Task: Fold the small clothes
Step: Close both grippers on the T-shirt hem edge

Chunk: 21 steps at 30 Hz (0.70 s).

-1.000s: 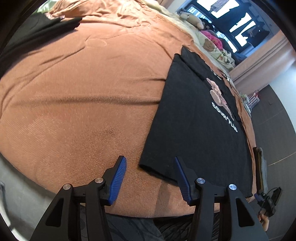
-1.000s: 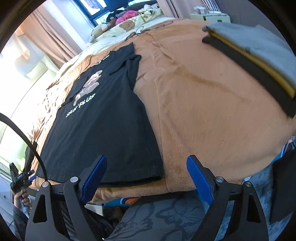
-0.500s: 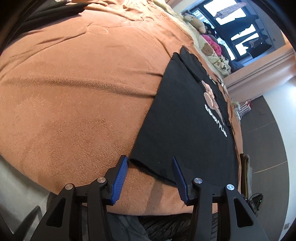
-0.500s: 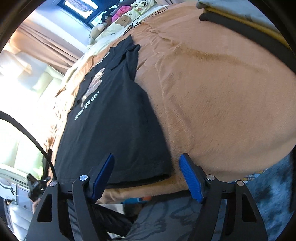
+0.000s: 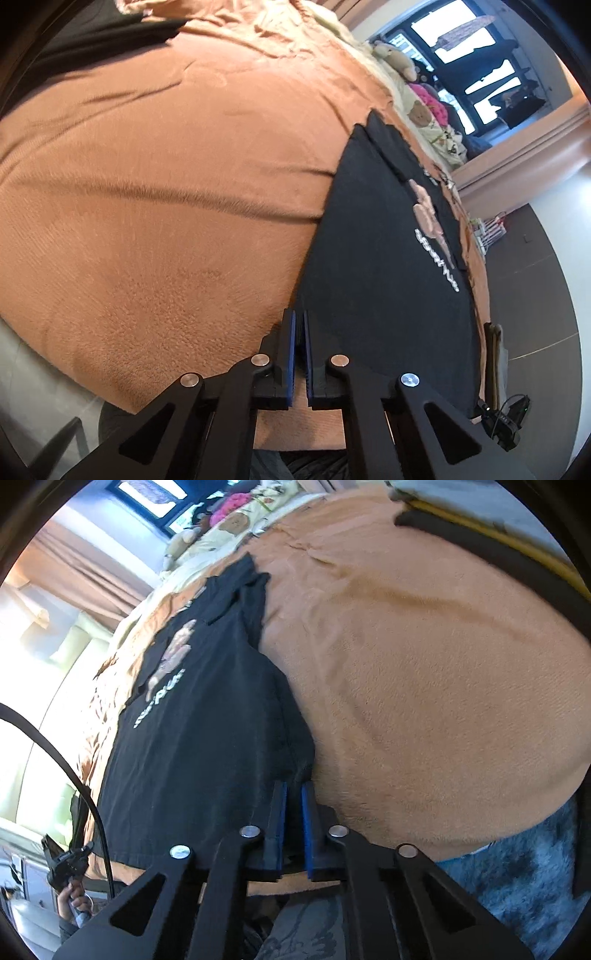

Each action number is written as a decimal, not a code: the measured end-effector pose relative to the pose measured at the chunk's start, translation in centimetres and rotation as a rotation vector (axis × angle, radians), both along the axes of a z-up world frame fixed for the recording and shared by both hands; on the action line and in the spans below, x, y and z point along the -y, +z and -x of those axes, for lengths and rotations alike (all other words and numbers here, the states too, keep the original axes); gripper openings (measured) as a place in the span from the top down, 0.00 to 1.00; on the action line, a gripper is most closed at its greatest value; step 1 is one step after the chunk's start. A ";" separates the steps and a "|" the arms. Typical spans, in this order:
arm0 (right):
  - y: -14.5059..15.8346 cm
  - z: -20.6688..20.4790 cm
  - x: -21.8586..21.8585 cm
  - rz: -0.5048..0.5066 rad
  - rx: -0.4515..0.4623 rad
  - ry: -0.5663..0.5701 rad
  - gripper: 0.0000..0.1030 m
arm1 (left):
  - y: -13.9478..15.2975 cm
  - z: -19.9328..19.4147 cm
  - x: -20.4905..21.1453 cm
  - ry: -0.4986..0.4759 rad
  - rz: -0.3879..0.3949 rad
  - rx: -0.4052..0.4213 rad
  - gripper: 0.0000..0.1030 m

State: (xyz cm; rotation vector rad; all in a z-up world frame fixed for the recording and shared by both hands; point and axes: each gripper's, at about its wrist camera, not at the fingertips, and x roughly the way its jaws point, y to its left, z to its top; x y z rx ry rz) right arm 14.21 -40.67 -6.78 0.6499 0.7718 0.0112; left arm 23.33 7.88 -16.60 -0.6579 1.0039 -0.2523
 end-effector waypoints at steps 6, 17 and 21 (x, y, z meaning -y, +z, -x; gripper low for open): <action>3.0 1.6 -0.3 0.024 0.075 -0.003 0.97 | 3.2 0.5 0.1 -0.006 0.018 0.073 0.97; 4.6 4.6 -0.9 0.005 0.163 0.036 0.98 | 6.8 3.1 -1.0 0.005 0.019 0.145 0.97; 4.3 5.5 -0.5 -0.004 0.172 0.046 0.98 | 6.8 4.5 -1.9 0.014 0.025 0.148 0.98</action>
